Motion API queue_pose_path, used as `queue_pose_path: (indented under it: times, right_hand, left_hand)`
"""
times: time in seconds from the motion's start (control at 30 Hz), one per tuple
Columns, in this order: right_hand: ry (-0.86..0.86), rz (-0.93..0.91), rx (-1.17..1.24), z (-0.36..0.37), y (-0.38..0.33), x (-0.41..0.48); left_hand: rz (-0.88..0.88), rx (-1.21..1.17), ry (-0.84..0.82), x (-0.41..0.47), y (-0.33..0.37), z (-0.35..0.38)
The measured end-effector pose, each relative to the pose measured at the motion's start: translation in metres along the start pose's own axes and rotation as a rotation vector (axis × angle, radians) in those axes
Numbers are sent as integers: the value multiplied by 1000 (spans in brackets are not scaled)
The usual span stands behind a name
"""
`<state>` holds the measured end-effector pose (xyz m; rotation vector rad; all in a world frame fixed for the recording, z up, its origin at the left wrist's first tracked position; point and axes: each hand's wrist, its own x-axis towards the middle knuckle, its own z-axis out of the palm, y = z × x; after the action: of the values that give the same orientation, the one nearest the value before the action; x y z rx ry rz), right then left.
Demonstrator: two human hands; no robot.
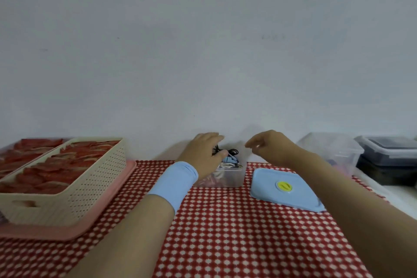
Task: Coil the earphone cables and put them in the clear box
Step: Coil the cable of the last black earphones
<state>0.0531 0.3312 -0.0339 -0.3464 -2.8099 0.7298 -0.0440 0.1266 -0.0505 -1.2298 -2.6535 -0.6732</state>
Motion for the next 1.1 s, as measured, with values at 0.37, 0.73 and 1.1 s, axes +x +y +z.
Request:
queue_pose_path:
  times: [0.37,0.73,1.1]
  right_hand:
    - [-366,172,-433,4,52,-69]
    - [159,-74,-184,-26,30,-82]
    - [205,402,411,-16,-10,-46]
  left_hand:
    - [86,76,-283,-19,92,54]
    - [131,74,60,-14,102,26]
    - [117,-60,536,-26,39,-24]
